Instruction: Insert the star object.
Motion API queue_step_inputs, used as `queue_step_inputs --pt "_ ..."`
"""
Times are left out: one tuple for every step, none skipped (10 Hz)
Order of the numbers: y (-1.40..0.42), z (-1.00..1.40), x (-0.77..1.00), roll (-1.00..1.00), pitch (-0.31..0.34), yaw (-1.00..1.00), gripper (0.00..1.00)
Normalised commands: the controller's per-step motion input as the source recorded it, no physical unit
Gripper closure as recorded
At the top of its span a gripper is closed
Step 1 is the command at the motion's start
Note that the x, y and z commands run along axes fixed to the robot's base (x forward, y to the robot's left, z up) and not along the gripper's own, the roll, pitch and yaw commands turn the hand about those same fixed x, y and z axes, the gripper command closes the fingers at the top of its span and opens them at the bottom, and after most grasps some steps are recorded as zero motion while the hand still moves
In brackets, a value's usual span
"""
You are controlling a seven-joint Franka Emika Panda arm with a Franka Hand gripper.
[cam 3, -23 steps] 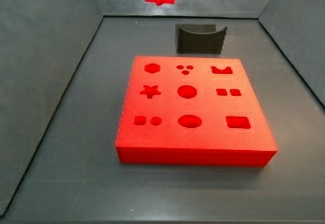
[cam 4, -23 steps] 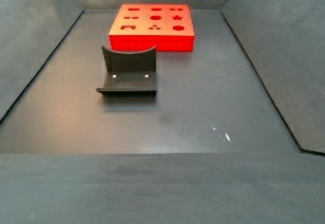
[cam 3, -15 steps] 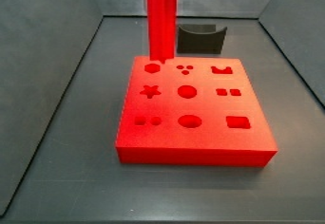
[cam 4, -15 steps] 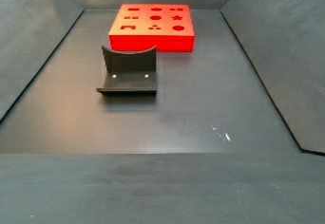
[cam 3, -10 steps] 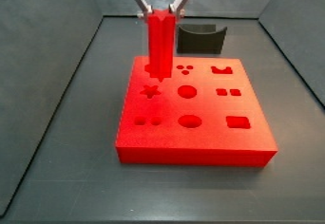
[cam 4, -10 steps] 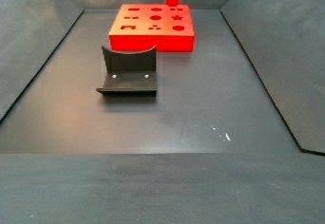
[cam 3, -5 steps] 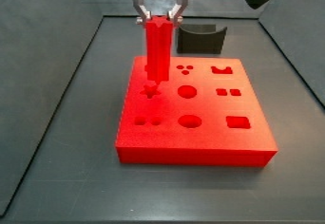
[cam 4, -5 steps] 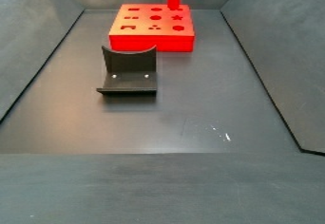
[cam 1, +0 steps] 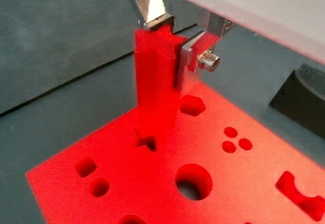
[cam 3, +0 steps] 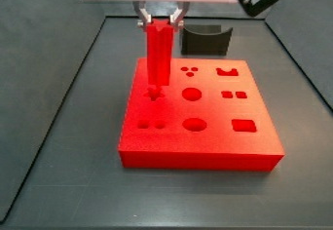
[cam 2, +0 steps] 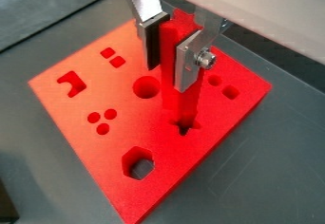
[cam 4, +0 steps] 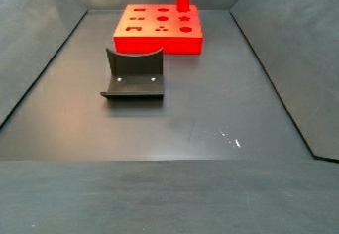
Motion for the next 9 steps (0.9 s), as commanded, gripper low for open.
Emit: queue_step_inputs --pt "0.00 -0.29 0.00 -0.07 0.000 -0.43 1.00" --pt "0.00 -0.21 0.00 -0.04 0.000 -0.29 1.00" --pt "0.00 -0.13 -0.01 -0.08 -0.006 -0.12 1.00" --pt "0.00 -0.14 0.00 -0.07 -0.011 -0.09 1.00" --pt "0.00 -0.12 0.00 -0.06 -0.009 -0.05 1.00" --pt "0.00 -0.15 0.00 -0.03 -0.003 -0.01 1.00" --pt "0.00 -0.15 0.00 -0.03 -0.020 0.06 1.00" --pt "0.00 -0.19 0.00 -0.03 -0.034 0.14 1.00" --pt "0.02 -0.20 0.00 -0.03 -0.046 0.15 1.00"
